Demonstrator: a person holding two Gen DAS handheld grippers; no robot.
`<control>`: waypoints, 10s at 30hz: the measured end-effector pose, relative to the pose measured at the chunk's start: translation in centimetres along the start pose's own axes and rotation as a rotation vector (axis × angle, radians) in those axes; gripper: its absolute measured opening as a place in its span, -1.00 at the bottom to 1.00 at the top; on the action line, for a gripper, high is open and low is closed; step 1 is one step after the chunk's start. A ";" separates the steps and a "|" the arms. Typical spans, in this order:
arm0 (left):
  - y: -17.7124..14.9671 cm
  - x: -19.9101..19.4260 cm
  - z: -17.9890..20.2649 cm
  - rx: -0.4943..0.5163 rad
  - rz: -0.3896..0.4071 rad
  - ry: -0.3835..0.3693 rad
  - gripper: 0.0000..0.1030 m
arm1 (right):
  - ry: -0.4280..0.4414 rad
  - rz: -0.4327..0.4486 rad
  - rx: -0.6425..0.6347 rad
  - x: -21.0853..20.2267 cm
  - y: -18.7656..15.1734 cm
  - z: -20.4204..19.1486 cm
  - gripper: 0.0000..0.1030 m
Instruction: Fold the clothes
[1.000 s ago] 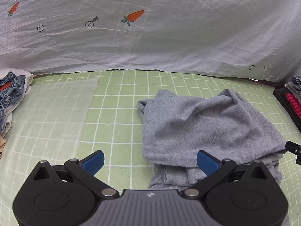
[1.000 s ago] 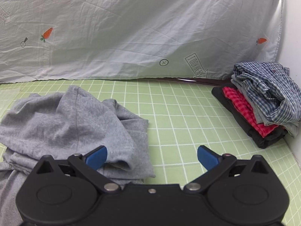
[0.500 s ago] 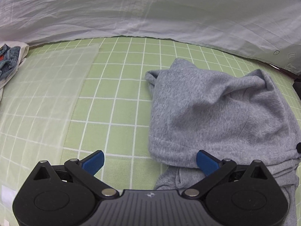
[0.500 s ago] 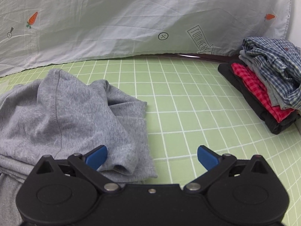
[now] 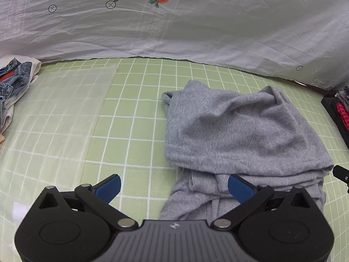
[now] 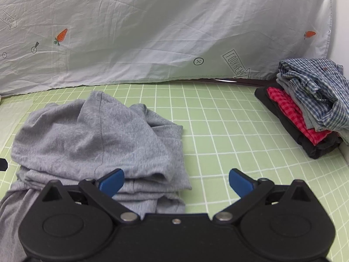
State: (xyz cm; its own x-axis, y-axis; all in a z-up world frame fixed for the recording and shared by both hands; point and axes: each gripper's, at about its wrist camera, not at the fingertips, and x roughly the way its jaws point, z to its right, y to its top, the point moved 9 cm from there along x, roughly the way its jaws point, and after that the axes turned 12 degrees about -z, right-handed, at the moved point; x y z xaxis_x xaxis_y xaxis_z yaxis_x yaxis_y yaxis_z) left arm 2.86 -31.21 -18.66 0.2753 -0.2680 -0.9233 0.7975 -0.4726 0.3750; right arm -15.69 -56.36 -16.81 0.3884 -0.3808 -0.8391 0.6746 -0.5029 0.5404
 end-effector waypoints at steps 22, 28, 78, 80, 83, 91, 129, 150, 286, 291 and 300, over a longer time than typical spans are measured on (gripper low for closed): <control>-16.6 0.9 -0.7 -0.047 -0.219 0.010 1.00 | 0.048 -0.247 -0.020 -1.8 -16.4 0.7 1.00; -18.2 0.3 -0.1 0.002 -0.222 0.019 1.00 | 0.076 -0.247 0.025 -2.3 -17.4 0.9 1.00; -2.6 -7.6 4.7 0.110 0.160 -0.231 -0.70 | 0.323 0.062 0.179 -5.4 -1.7 -0.3 -0.77; -0.5 -7.2 4.6 0.094 0.171 -0.237 -0.70 | 0.323 0.080 0.197 -4.7 0.2 0.0 -0.77; 2.1 -5.1 4.3 0.044 0.146 -0.268 -0.69 | 0.324 0.069 0.222 -2.5 1.9 0.3 -0.76; 4.3 6.0 2.3 -0.172 -0.055 -0.343 -0.69 | 0.291 -0.077 0.236 6.8 2.5 -0.1 -0.72; 9.4 5.0 -3.5 -0.338 -0.084 -0.303 0.67 | 0.328 -0.130 0.335 8.2 7.1 2.4 0.60; 9.9 9.5 1.4 -0.010 -0.120 -0.353 0.85 | 0.461 -0.246 0.216 13.1 5.7 -1.7 1.00; 6.4 -11.6 38.0 0.151 0.543 -0.363 1.00 | -0.262 0.388 0.300 -13.4 11.0 31.1 1.00; 1.8 -11.6 36.4 0.218 0.535 -0.312 1.00 | -0.254 0.320 0.380 -15.4 4.3 28.6 1.00; -5.1 -9.4 34.3 0.355 0.407 -0.276 1.00 | -0.269 0.237 0.441 -17.2 -4.6 24.4 1.00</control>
State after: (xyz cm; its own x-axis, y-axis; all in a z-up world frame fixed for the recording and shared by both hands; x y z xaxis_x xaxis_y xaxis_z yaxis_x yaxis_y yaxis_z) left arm -22.18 -55.08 -8.97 0.3338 -0.6713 -0.6617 0.4166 -0.5246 0.7424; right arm -40.80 -66.45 -3.41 0.2849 -0.6776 -0.6780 0.2397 -0.6344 0.7349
